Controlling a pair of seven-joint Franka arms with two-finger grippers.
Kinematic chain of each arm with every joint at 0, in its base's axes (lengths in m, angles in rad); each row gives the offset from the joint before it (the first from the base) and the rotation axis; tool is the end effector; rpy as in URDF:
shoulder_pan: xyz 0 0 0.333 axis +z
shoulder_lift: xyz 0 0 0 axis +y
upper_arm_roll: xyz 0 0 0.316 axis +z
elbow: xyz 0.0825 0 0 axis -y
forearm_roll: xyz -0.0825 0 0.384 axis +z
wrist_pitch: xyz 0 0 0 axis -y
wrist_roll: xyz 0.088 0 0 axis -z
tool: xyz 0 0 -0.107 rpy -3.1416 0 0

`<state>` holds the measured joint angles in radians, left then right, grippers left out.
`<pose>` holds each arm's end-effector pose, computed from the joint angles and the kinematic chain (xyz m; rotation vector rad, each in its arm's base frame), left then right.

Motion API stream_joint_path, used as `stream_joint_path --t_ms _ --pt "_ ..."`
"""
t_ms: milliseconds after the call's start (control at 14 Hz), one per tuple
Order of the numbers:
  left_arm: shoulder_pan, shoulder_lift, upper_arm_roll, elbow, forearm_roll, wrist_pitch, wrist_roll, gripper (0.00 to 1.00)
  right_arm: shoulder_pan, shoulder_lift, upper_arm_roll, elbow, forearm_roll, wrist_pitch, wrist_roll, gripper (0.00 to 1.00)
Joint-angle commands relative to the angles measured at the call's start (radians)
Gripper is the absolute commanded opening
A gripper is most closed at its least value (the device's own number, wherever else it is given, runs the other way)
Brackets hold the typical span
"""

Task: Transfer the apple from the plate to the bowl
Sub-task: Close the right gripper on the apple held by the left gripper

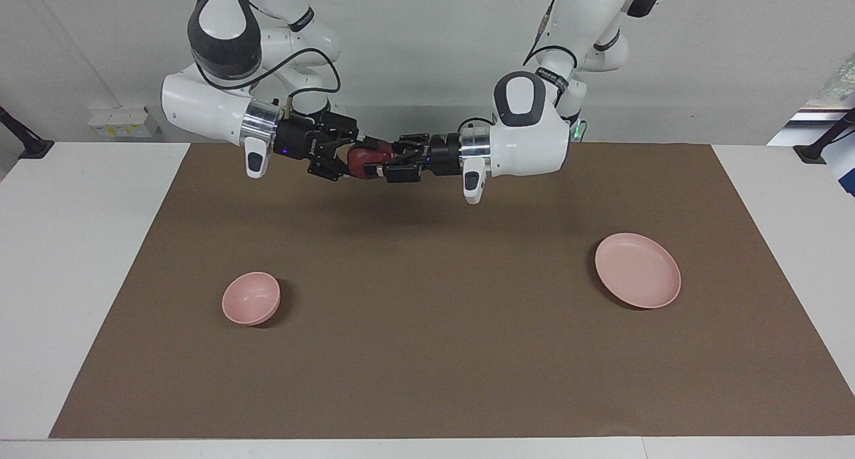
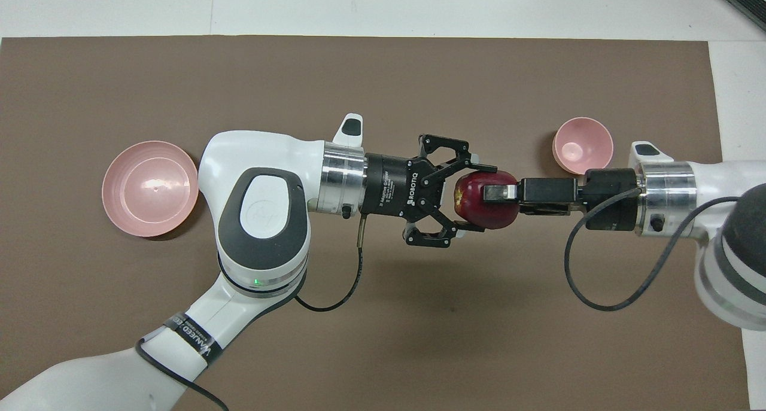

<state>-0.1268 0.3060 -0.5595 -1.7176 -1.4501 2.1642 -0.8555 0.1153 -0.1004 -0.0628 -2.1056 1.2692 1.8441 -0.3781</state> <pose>0.5154 -0.4230 0.4874 1.6065 0.9403 -0.9929 0.5220 0.1023 0.5001 -1.9462 0.0690 -0.0608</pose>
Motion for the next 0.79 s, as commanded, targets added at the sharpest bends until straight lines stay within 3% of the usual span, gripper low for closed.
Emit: stream_joint_path --t_ms 0,143,214,500,714 --pt "-0.013 -0.008 0.003 0.012 -0.019 -0.001 -0.016 0.00 0.001 -0.016 0.004 -0.028 -0.016 0.001 0.016 0.34" --pt "-0.017 -0.008 0.004 0.013 -0.009 0.008 -0.040 0.00 0.000 -0.016 0.004 -0.028 -0.016 0.003 0.016 0.12" --pt "-0.027 -0.008 0.004 0.018 0.011 0.011 -0.045 0.99 0.000 -0.016 0.004 -0.028 -0.017 0.004 0.013 0.04" --pt "-0.021 -0.007 0.006 0.021 0.037 0.011 -0.039 1.00 -0.002 -0.012 0.003 -0.025 -0.019 0.015 0.018 0.03" --pt "-0.010 -0.002 0.009 0.026 0.134 0.008 -0.036 1.00 -0.005 -0.007 0.003 -0.019 -0.019 0.020 0.019 0.03"
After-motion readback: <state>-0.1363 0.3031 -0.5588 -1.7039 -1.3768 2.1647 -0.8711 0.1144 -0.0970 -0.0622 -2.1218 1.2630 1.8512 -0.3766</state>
